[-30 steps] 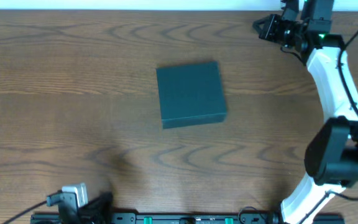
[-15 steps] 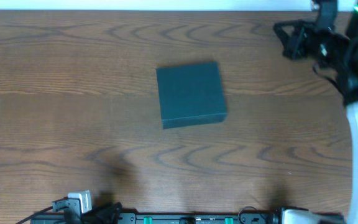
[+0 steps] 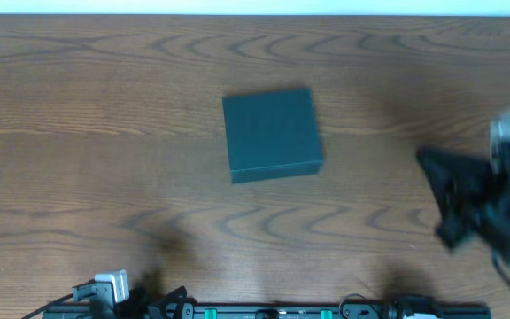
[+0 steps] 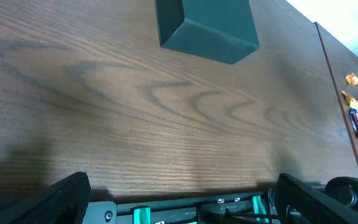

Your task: Pack container

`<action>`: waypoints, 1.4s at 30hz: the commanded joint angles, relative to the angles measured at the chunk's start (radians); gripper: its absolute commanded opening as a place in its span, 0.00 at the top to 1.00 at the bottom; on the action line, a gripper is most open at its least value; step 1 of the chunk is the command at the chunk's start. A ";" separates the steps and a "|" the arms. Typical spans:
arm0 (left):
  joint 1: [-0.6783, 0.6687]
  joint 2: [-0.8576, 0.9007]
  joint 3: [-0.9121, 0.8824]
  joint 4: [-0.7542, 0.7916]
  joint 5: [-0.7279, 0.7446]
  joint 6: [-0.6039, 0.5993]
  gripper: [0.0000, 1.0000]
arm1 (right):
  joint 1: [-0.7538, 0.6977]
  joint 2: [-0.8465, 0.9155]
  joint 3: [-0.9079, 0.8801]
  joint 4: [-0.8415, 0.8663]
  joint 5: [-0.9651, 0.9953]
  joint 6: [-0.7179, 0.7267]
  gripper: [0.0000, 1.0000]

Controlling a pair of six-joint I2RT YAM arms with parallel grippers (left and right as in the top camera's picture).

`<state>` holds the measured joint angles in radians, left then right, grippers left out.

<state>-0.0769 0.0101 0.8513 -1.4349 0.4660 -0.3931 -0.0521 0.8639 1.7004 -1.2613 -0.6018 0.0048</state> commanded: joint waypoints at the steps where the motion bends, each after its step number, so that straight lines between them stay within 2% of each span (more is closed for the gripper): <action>1: -0.001 -0.002 -0.001 -0.002 -0.030 0.003 0.05 | 0.008 -0.081 0.005 -0.077 0.011 -0.074 0.99; 6: -0.001 -0.002 0.000 -0.005 -0.029 0.003 0.05 | 0.008 -0.224 -0.004 -0.224 0.072 -0.074 0.98; 14: -0.001 -0.002 -0.001 -0.004 -0.037 0.004 0.05 | 0.006 -0.484 -0.108 -0.285 0.070 -0.065 0.98; 21: -0.001 -0.002 -0.001 -0.005 -0.036 0.004 0.05 | 0.005 -0.687 -0.282 -0.437 0.071 -0.060 0.98; 27: -0.001 -0.002 -0.001 -0.005 -0.036 0.004 0.05 | 0.005 -0.778 -0.423 -0.425 0.095 -0.021 0.98; 30: -0.001 -0.002 0.000 -0.005 -0.036 0.004 0.05 | 0.005 -0.782 -0.498 -0.364 0.147 -0.030 0.99; 34: -0.001 -0.002 -0.001 -0.005 -0.036 0.004 0.05 | 0.005 -0.781 -0.672 -0.183 0.167 -0.032 0.99; 42: -0.001 -0.002 -0.001 -0.005 -0.036 0.004 0.05 | 0.005 -0.780 -1.036 0.343 0.170 -0.009 0.98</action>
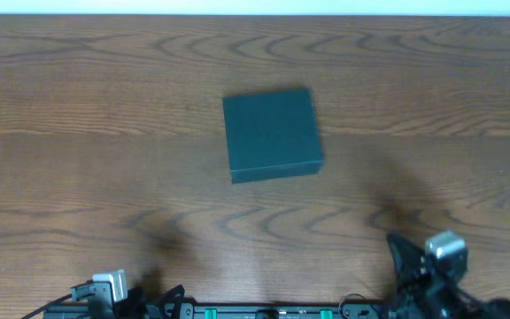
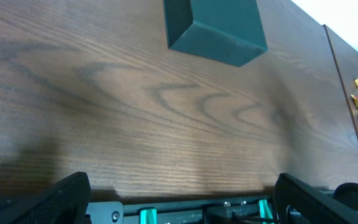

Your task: Pack container

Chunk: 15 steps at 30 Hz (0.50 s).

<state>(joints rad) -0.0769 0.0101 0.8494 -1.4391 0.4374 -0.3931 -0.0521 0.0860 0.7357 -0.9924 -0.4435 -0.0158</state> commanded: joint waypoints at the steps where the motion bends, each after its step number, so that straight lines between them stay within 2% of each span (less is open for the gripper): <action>1: -0.001 -0.002 0.001 -0.001 -0.008 0.004 0.05 | 0.005 -0.003 -0.111 0.135 0.022 0.012 0.99; 6: -0.001 -0.002 0.001 -0.001 -0.008 0.004 0.05 | 0.005 -0.003 -0.269 0.340 0.145 0.026 0.99; 8: -0.001 -0.002 0.001 -0.001 -0.008 0.004 0.05 | 0.005 -0.003 -0.323 0.378 0.207 0.027 0.78; 9: -0.001 -0.002 0.001 -0.001 -0.007 0.004 0.05 | 0.005 -0.003 -0.342 0.384 0.222 0.031 0.61; 10: -0.001 -0.002 0.001 -0.001 -0.008 0.004 0.05 | 0.005 -0.003 -0.360 0.388 0.239 0.042 0.03; 15: -0.001 -0.002 0.001 -0.001 -0.008 0.004 0.05 | 0.005 -0.003 -0.428 0.401 0.260 0.090 0.01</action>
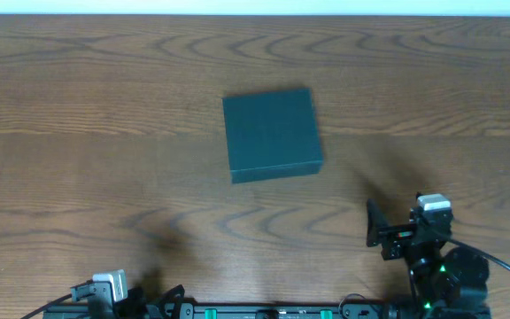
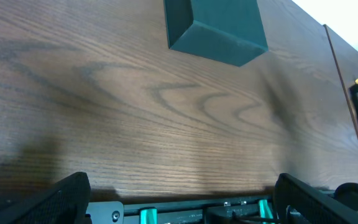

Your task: Pack container

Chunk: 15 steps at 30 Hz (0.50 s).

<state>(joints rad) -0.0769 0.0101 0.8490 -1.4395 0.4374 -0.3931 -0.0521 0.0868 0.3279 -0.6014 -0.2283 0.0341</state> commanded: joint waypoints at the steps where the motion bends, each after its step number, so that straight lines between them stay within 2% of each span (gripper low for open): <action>1: -0.001 -0.002 0.002 0.000 -0.008 0.004 0.05 | 0.005 -0.003 -0.027 0.010 0.045 0.040 0.01; 15: -0.001 -0.002 0.002 0.000 -0.008 0.004 0.05 | 0.005 -0.003 -0.053 -0.063 0.045 0.040 0.01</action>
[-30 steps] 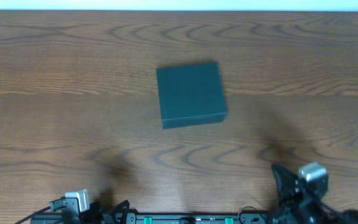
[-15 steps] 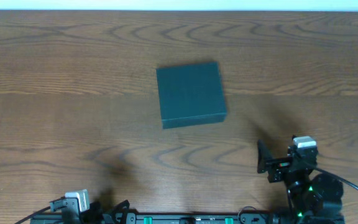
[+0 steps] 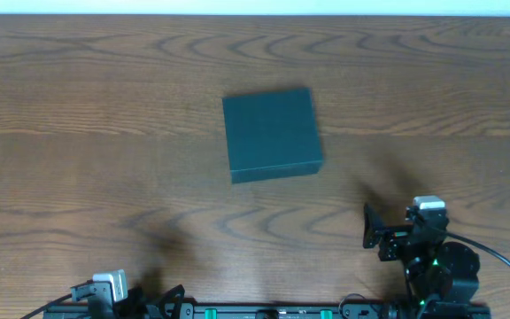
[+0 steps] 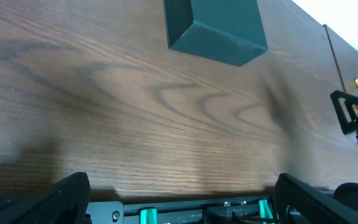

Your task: Pack container

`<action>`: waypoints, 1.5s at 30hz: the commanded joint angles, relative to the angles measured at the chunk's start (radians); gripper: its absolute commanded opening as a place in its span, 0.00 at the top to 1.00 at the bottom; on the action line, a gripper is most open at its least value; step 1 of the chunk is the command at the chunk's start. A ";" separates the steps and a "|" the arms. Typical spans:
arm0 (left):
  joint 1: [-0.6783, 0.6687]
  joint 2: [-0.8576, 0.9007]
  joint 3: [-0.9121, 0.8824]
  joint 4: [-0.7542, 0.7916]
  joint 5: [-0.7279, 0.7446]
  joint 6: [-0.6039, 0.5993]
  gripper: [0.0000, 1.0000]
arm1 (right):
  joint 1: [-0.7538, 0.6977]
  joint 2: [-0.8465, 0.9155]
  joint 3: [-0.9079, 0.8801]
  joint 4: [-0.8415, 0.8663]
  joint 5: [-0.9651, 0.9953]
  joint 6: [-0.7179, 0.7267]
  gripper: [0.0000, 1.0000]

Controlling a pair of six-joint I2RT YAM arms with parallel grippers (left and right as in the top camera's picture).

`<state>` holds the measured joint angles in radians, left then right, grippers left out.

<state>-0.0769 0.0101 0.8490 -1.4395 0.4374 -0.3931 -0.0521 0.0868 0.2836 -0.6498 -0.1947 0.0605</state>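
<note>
A dark teal closed box (image 3: 271,133) lies flat in the middle of the wooden table (image 3: 78,177); the left wrist view shows it at the top (image 4: 216,28). My right gripper (image 3: 372,229) sits low at the front right, pointing left, well short of the box. Its dark tip also shows at the right edge of the left wrist view (image 4: 352,115). Whether its jaws are apart is unclear. My left gripper (image 4: 182,190) stays at the table's front edge, open, its fingers (image 4: 64,199) spread wide with nothing between them.
A few small colourful items lie beyond the table's right edge, partly hidden by the right gripper. The arms' mounting rail (image 3: 264,312) runs along the front edge. Only the box lies on the wood around it.
The right gripper has shifted slightly, and more of its tip shows at the right edge of the left wrist view. The box and the left gripper have not moved.
The right arm was first a blurred shape at the table's right edge, level with the box. Then it was low at the front edge, then at the front right pointing left, where it stays. The left wrist view shifted slightly early on. The box stayed put.
</note>
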 commanded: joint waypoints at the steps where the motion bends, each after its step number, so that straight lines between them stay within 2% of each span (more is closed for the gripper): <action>1: -0.001 -0.002 0.002 0.000 -0.007 0.004 0.05 | 0.005 -0.003 -0.009 -0.025 0.011 0.013 0.01; 13: -0.002 -0.002 -0.002 0.003 -0.007 0.003 0.05 | 0.005 -0.003 -0.009 -0.185 0.011 0.013 0.01; 16: 0.012 -0.002 -0.030 0.119 -0.044 0.004 0.05 | 0.005 -0.003 -0.009 -0.186 0.011 0.013 0.01; 20: 0.061 -0.002 -0.153 0.404 -0.128 0.016 0.05 | 0.005 -0.003 -0.009 -0.186 0.011 0.013 0.01; 28: 0.127 -0.002 -0.435 0.825 -0.136 0.156 0.05 | 0.005 -0.003 -0.009 -0.186 0.011 0.013 0.01; 33: 0.127 -0.002 -0.525 0.918 -0.200 0.177 0.04 | 0.005 -0.003 -0.009 -0.186 0.011 0.013 0.01; 41: 0.127 -0.002 -0.597 0.977 -0.315 0.176 0.05 | 0.005 -0.003 -0.009 -0.186 0.011 0.013 0.01; 45: 0.129 -0.002 -0.644 1.037 -0.322 0.176 0.05 | 0.005 -0.003 -0.009 -0.186 0.011 0.013 0.01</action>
<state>0.0452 0.0105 0.2302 -0.4240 0.1486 -0.2340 -0.0521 0.0868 0.2790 -0.8349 -0.1860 0.0608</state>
